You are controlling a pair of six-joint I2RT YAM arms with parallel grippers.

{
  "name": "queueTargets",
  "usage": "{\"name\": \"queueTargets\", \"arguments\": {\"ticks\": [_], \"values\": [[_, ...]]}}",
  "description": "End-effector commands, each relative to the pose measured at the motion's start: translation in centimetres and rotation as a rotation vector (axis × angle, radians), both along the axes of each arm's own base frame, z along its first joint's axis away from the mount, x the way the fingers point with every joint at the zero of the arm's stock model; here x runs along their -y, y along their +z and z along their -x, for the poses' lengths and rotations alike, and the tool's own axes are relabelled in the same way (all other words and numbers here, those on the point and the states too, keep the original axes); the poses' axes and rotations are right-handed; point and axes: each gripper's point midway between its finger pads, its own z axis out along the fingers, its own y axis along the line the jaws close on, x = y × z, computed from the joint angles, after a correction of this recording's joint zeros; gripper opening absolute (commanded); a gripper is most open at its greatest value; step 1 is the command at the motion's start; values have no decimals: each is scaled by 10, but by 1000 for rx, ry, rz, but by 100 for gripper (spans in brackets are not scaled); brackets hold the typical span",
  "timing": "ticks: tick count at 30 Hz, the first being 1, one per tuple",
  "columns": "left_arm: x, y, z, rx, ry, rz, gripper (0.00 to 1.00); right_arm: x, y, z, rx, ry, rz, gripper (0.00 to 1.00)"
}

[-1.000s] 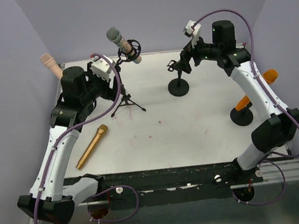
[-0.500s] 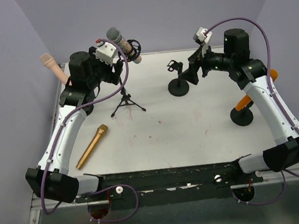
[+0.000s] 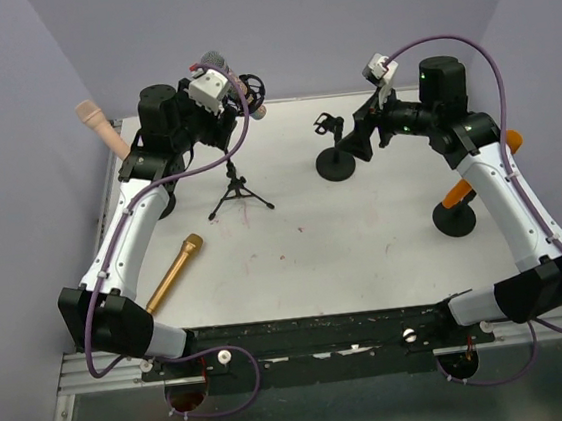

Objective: Remove the microphone from the stand

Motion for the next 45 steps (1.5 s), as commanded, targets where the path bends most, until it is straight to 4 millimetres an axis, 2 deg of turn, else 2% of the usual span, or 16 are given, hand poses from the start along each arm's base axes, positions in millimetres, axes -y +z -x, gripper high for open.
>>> {"name": "queueTargets", "arguments": {"ticks": [1, 7, 12, 20, 27, 31, 38, 45], "values": [[14, -1, 7, -15, -102, 10, 79, -4, -3, -2, -22, 6, -18, 100], [18, -14, 4, -38, -137, -10, 71, -4, -7, -2, -23, 9, -20, 100], [23, -26, 2, -52, -167, -16, 58, -2, -12, 2, -24, 3, -16, 100], [33, -13, 14, -38, -250, 12, 33, 2, -23, 8, -30, -4, 7, 100], [50, 3, 59, -51, -393, 119, 27, -1, -27, 3, -38, 14, 9, 100], [62, 5, 84, -106, -477, 209, 22, -5, -29, -2, -43, 25, 5, 100], [80, 3, 120, -103, -571, 276, 24, -9, -29, -8, -46, 43, -3, 100], [113, 9, 148, -18, -668, 240, 25, -8, -28, -14, -36, 29, 3, 100]]}}
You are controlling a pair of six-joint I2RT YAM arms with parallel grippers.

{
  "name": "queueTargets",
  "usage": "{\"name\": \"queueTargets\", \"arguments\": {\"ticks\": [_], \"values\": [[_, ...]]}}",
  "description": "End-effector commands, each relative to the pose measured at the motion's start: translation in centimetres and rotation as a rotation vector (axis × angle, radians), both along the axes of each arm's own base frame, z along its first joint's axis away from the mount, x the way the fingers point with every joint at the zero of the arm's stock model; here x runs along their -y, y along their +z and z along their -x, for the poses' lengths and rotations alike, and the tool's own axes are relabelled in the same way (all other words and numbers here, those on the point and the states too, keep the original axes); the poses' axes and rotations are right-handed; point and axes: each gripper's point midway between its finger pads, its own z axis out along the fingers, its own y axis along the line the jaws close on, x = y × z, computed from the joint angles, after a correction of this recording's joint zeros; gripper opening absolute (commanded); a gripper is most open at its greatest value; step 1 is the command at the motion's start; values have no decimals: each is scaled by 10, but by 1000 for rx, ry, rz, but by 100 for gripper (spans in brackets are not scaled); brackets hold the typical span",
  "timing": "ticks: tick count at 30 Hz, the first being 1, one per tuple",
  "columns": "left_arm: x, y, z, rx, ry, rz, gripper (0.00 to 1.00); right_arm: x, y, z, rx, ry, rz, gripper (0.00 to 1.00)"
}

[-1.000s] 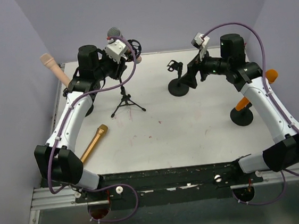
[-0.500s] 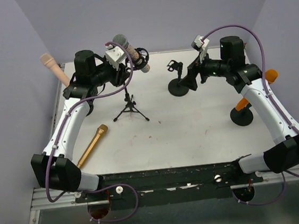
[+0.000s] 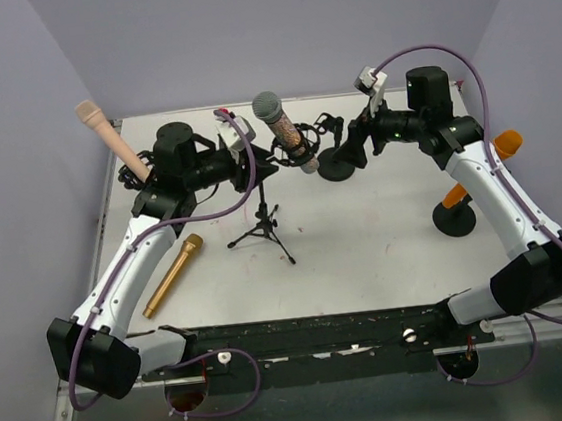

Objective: Remove the microphone from the stand

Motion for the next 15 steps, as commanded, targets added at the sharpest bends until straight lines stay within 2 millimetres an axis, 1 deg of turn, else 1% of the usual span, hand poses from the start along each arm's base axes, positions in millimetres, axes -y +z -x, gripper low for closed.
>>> {"name": "queueTargets", "arguments": {"ticks": [1, 4, 7, 11, 15], "values": [[28, 26, 28, 83, -127, 53, 26, -3, 17, -9, 59, 7, -15, 100], [38, 26, 30, 84, -144, 58, 25, 1, 23, -17, 86, -41, -7, 100], [44, 30, 31, 94, -158, 61, 25, 6, 29, -22, 121, -56, 19, 100], [45, 31, 32, 98, -146, 69, 25, 11, 35, -25, 154, -69, 41, 100], [42, 30, 32, 120, -99, 97, 25, 14, 34, -24, 157, -78, 57, 100]]}}
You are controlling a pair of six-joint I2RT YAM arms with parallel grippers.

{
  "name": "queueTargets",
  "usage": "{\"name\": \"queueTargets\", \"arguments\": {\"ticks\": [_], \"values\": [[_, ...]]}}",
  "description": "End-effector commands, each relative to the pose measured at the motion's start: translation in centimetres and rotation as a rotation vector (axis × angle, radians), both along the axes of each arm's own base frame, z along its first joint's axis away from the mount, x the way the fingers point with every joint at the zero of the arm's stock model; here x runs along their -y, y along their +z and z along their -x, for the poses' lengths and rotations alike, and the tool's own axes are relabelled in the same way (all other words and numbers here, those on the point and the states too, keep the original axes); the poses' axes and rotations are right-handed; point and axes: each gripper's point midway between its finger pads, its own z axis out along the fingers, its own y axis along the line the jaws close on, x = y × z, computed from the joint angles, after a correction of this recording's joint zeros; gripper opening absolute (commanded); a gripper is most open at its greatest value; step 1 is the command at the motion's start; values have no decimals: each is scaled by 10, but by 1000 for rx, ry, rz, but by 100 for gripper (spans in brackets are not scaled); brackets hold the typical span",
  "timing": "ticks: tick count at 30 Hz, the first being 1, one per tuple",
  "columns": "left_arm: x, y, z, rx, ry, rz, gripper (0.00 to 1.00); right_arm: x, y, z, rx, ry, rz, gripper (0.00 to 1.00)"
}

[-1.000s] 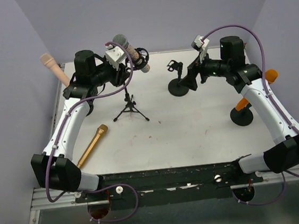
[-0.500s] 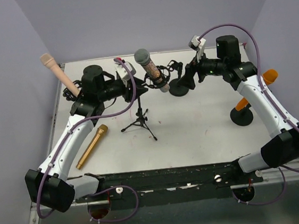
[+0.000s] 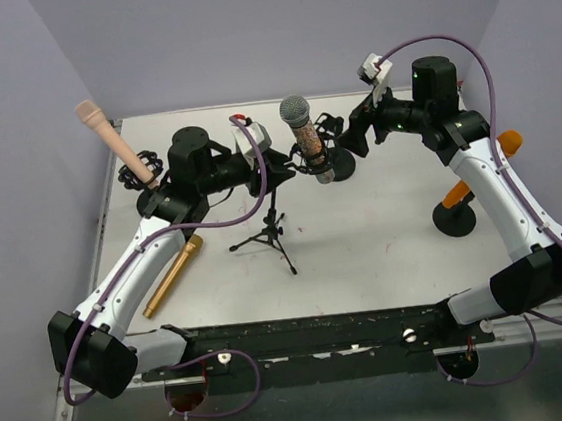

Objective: Remove the microphone from the stand

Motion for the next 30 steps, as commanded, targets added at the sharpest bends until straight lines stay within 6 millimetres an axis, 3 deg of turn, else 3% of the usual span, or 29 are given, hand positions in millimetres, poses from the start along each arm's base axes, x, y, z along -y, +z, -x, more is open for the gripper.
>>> {"name": "queueTargets", "arguments": {"ticks": [1, 3, 6, 11, 13, 14, 20, 23, 27, 30], "values": [[-1, 24, 4, 88, 32, 81, 25, 7, 6, -5, 37, -21, 31, 100], [-4, 21, 8, 85, 37, 71, 30, 5, 3, 0, 26, 0, 29, 100], [-9, 14, 13, 85, 43, 46, 53, 3, 1, 5, 13, 20, 20, 100], [-13, 9, 25, 55, 17, -11, 71, -1, 2, 11, 9, 57, 10, 100], [-19, 7, 22, 13, 73, -40, 84, -2, 5, 14, 16, 76, 8, 100], [-23, 6, 21, -12, 100, -56, 98, -3, 6, 15, 15, 82, 8, 100], [-41, 18, 32, 37, 159, -76, 98, -9, 14, 25, 9, 138, -20, 100], [-48, 31, 32, -26, 237, -7, 98, -16, 29, 26, -36, 138, -90, 100], [-44, 52, 48, -21, 171, 45, 99, -30, 52, 39, -71, 248, -156, 100], [-41, 62, 45, 13, 160, 58, 98, -35, 67, 53, 6, 364, -155, 100]]}}
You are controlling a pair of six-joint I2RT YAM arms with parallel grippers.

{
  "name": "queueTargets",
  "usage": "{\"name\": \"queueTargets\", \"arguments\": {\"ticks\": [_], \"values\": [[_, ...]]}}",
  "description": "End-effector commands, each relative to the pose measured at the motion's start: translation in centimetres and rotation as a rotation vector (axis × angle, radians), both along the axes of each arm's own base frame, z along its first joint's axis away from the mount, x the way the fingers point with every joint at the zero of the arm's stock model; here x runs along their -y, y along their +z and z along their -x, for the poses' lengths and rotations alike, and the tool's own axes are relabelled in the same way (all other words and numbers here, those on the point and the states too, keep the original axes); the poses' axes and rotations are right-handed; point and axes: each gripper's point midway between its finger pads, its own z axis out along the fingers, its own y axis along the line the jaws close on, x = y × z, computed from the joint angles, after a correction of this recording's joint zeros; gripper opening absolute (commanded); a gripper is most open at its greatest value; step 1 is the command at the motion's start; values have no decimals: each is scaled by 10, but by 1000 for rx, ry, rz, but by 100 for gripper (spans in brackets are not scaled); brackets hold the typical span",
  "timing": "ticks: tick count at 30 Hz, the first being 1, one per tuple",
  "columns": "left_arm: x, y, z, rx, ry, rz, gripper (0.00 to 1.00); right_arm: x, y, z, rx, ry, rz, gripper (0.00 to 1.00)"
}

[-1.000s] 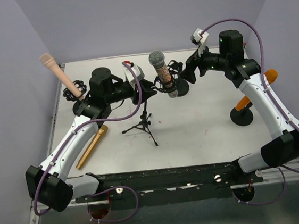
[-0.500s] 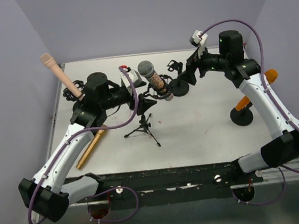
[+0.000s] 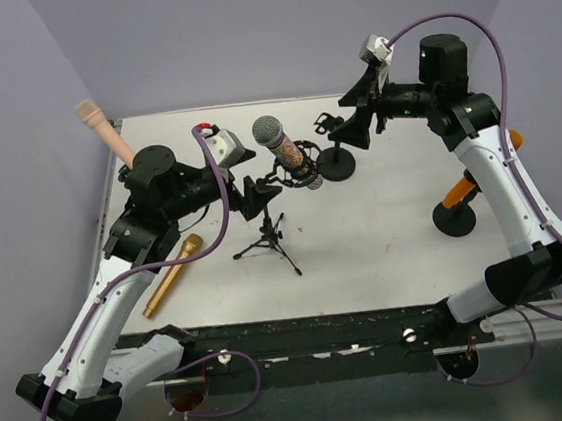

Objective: Remove the microphone from the stand

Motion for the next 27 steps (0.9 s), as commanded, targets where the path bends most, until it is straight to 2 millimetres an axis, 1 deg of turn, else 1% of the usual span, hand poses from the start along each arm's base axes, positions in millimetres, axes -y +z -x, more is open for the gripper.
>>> {"name": "queueTargets", "arguments": {"ticks": [1, 5, 7, 8, 11, 12, 13, 16, 19, 22, 24, 27], "values": [[3, 21, -2, 29, -9, 42, 99, -11, 23, 30, 45, 191, -50, 100], [11, 34, -12, 92, -19, 92, 98, -12, 29, 38, 160, 243, -39, 100], [16, 42, -15, 119, -39, 113, 98, -14, 30, 41, 177, 264, -35, 100], [20, 45, -16, 97, -47, 138, 98, -15, 30, 41, 184, 269, -33, 100], [27, 50, -22, 84, -59, 168, 97, -23, 27, 43, 194, 299, -18, 100], [29, 48, -24, 71, -63, 168, 96, -27, 26, 44, 196, 310, -10, 100], [30, 54, -26, 91, -68, 182, 96, -32, 24, 45, 198, 322, -3, 100], [32, 60, -28, 94, -59, 210, 92, -48, 16, 52, 209, 365, 26, 100], [33, 61, -31, 96, -56, 219, 89, -60, 15, 56, 196, 386, 10, 100], [35, 61, -33, 94, -59, 228, 84, -69, 12, 60, 172, 402, -3, 100], [36, 65, -32, 102, -67, 237, 80, -71, 6, 62, 153, 411, 3, 100], [37, 65, -31, 103, -79, 239, 73, -75, -6, 63, 133, 411, 20, 98]]}}
